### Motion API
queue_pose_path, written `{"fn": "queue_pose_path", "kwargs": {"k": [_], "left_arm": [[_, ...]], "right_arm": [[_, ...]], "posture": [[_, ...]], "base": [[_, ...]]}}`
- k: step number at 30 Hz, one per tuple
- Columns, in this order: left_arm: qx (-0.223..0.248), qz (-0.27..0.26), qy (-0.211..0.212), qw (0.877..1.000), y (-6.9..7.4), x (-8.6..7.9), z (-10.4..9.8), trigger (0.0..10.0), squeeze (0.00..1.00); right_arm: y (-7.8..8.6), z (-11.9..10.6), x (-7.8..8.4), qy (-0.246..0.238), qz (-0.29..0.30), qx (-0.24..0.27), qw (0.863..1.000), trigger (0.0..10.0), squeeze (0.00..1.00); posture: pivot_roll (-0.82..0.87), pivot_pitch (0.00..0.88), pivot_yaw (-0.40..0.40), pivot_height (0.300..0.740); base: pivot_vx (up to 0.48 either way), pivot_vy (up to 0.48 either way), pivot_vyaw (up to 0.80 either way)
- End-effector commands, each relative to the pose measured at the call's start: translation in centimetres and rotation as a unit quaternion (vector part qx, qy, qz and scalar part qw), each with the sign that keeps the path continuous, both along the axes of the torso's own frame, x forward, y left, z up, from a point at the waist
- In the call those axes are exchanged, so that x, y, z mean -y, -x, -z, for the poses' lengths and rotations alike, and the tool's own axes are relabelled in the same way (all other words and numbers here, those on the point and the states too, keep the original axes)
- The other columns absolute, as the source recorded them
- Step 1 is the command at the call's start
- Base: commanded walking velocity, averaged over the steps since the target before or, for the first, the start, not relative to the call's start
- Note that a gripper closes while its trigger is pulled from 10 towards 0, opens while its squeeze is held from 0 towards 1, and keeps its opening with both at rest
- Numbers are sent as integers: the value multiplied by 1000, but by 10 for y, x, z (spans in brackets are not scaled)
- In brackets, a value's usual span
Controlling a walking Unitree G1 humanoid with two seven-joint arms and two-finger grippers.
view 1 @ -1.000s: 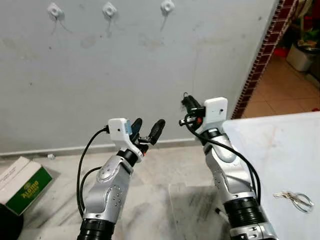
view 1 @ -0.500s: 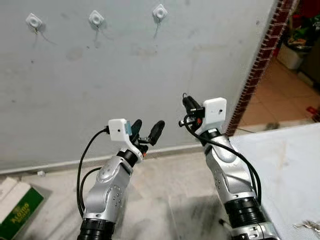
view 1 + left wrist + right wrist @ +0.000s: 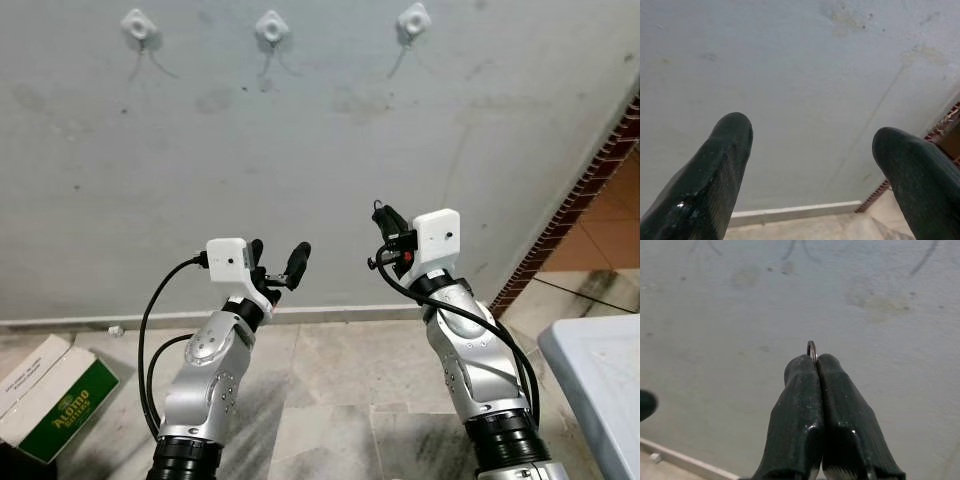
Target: Hang keys on a hook
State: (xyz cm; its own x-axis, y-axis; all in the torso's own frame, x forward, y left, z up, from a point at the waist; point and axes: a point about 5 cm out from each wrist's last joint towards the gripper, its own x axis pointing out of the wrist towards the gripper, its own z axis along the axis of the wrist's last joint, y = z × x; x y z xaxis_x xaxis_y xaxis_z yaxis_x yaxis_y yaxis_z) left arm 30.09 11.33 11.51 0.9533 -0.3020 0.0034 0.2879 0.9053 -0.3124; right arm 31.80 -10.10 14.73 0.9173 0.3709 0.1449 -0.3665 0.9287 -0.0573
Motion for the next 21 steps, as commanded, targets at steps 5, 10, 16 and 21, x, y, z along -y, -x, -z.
{"fn": "queue_pose_path", "kwargs": {"k": [5,10,16,21], "left_arm": [[25,-9,-51,998,12,-14,-3,10000,0],[16,-34,-101,994,34,-43,6,10000,0],[-7,-38,-128,991,56,-54,15,10000,0],[3,-23,-128,991,53,-47,10,10000,0]], "right_arm": [[11,-2,25,32,18,11,999,10000,0],[27,4,57,71,46,6,996,10000,0],[46,11,80,94,60,-17,994,10000,0],[49,8,76,86,67,-16,994,10000,0]], "posture": [[-51,67,39,740],[-47,71,47,740],[-46,64,56,740],[-53,67,58,740]], "base": [[0,0,0],[0,0,0],[0,0,0],[0,0,0]]}}
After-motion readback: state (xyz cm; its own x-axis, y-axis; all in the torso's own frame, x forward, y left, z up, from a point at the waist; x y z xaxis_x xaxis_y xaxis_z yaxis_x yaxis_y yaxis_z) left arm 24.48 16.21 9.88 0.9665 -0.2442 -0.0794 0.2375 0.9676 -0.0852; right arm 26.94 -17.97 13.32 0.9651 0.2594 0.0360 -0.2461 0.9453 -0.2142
